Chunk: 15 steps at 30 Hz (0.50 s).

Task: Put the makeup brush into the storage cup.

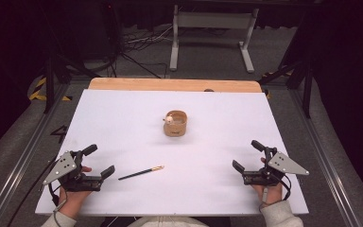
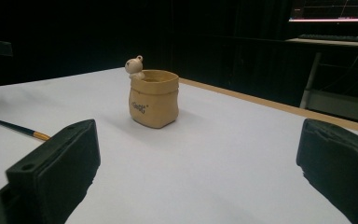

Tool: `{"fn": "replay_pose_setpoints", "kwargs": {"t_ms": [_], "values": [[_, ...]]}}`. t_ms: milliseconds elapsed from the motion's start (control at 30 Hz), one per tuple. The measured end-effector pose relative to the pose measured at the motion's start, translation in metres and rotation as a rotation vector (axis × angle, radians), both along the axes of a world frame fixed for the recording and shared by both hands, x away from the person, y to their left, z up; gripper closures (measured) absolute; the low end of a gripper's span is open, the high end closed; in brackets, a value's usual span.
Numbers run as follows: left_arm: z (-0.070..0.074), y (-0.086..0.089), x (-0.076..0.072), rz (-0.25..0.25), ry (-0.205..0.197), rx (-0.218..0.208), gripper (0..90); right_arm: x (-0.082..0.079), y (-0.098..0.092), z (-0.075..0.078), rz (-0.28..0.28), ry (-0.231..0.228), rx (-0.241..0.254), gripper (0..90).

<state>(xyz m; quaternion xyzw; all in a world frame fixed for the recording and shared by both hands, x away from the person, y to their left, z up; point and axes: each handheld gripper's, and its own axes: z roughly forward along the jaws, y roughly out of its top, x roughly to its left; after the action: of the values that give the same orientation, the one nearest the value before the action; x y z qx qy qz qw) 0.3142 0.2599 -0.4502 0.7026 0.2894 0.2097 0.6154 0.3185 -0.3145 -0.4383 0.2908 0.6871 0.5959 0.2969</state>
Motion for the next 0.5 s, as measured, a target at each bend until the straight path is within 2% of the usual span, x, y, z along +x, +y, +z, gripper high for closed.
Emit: {"fn": "replay_pose_setpoints", "kwargs": {"t_ms": [300,500], "values": [[0.002,-0.003,0.001,-0.005,-0.007,-0.005,0.4,-0.002,0.001,0.002,-0.001,-0.005,0.001,0.0],[0.011,-0.008,0.003,-0.022,-0.013,-0.017,0.2,-0.004,0.002,0.003,0.005,-0.007,-0.001,0.0]]}}
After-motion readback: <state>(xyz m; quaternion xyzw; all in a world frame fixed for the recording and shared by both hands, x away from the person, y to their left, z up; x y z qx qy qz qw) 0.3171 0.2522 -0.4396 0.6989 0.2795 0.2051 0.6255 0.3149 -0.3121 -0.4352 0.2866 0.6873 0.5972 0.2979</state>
